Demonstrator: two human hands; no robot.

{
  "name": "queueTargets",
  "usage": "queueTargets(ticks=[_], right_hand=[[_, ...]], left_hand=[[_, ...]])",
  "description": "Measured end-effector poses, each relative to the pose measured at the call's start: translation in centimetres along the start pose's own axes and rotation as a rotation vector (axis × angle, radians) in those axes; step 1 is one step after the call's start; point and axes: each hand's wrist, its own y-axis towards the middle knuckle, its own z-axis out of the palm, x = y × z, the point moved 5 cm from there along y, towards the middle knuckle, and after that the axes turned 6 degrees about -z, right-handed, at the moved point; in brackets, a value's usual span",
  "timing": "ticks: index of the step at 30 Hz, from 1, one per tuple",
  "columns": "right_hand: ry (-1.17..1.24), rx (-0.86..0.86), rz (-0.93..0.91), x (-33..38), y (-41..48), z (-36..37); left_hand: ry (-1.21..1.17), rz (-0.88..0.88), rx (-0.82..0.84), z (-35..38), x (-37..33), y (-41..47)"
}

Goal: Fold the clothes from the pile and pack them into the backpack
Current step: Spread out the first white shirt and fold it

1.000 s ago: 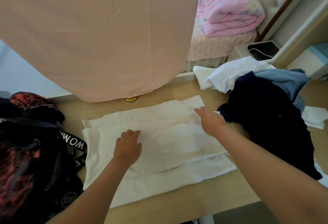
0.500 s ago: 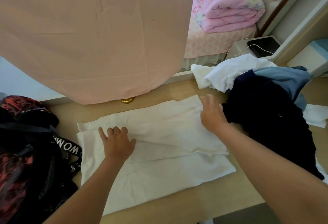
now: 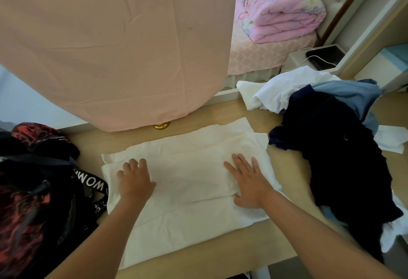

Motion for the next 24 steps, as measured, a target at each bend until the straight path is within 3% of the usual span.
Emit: queueTargets(ticks=[4, 7, 9, 11, 13, 16, 19, 21, 24], right_hand=[[-0.031, -0.034, 0.108, -0.3, -1.3, 0.1], [0.198, -0.004, 0.136, -1.1, -2.5, 0.5], [0.395, -0.176, 0.164, -2.0, -3.3, -0.5], [0.39, -0.459, 0.293, -3.8, -4.1, -1.8], [0.355, -0.608, 0.488, -5.5, -4.8, -2.6], [0.51, -0.5, 0.68, -7.5, -4.9, -1.9], [0.535, -0.371, 0.686, -8.5, -4.7, -0.6], [0.561, -0.381, 0.682, -8.8, -4.8, -0.4], [0.617, -0.357, 0.649, -9.1, -4.6, -0.1]], left_hand=[[-0.227, 0.477, -0.11, -0.1, -6.7, -2.2], [-0.142, 0.5, -0.046, -1.1, -12.4, -2.8], [-0.213, 0.512, -0.052, -2.7, -16.3, -2.6], [-0.338, 0.581, -0.068, -4.8, -20.8, -2.3], [-0.4, 0.65, -0.08, -6.6, -25.4, -2.0], [-0.365, 0.735, -0.032, -7.6, -31.3, -1.4], [-0.21, 0.717, 0.091, -6.7, -34.9, -0.2], [-0.104, 0.683, 0.077, -6.4, -36.2, 0.6], [-0.195, 0.607, 0.008, -7.3, -36.8, 1.4]])
